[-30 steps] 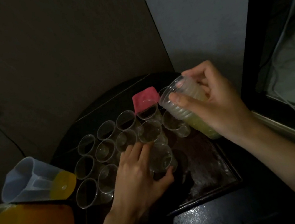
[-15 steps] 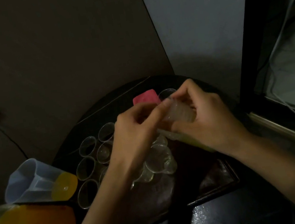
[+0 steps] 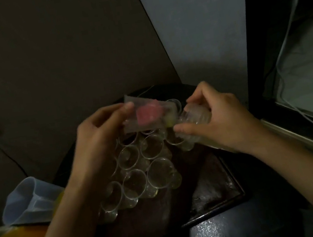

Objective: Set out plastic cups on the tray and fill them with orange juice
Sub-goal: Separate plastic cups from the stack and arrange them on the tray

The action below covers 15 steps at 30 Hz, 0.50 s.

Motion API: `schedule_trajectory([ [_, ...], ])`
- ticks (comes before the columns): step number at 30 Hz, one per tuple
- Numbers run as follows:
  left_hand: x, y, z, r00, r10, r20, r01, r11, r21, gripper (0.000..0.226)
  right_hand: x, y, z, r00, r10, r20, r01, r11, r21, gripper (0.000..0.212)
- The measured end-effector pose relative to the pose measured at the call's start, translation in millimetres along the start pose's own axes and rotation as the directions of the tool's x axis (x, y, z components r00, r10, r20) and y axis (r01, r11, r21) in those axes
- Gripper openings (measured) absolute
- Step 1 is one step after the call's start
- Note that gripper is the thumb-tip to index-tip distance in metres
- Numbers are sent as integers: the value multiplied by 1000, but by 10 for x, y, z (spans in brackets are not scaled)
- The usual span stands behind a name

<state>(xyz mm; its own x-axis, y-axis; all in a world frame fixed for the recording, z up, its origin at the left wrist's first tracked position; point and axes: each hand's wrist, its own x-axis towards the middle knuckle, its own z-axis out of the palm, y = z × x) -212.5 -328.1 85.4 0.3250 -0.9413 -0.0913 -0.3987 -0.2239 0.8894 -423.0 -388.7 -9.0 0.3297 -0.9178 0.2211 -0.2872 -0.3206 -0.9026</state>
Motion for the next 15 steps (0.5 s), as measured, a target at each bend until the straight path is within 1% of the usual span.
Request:
schedule_trajectory([
  [2,11,59,-129,1000,5,-15,-5,1000,-20,36,48,70,-94,997,71,-36,-70,997,15,73],
  [4,14,78,-140,1000,13,14,-13,1000,-22,34,84,151,-169,990,108,-95,-102,993,64,77],
  [6,-11,41,-26,999,26,41,-29,997,70,52,108,186,-189,984,127,-127,-115,988,99,71],
  [8,-51,-49,155,995,63,75,-77,975,206,69,126,207,-181,979,136,-154,-121,987,107,66],
  [10,-71,-177,337,985,138,102,-165,923,348,71,132,208,-178,976,140,-166,-124,987,103,69],
  [12,-54,-336,455,963,229,141,-269,851,451,66,128,205,-182,977,142,-157,-125,985,117,73],
  [13,-45,-408,501,953,259,159,-303,818,488,65,126,204,-186,978,141,-154,-123,985,124,76],
  [15,-46,-517,590,938,287,194,-346,770,535,72,130,208,-196,977,134,-167,-112,984,136,80],
])
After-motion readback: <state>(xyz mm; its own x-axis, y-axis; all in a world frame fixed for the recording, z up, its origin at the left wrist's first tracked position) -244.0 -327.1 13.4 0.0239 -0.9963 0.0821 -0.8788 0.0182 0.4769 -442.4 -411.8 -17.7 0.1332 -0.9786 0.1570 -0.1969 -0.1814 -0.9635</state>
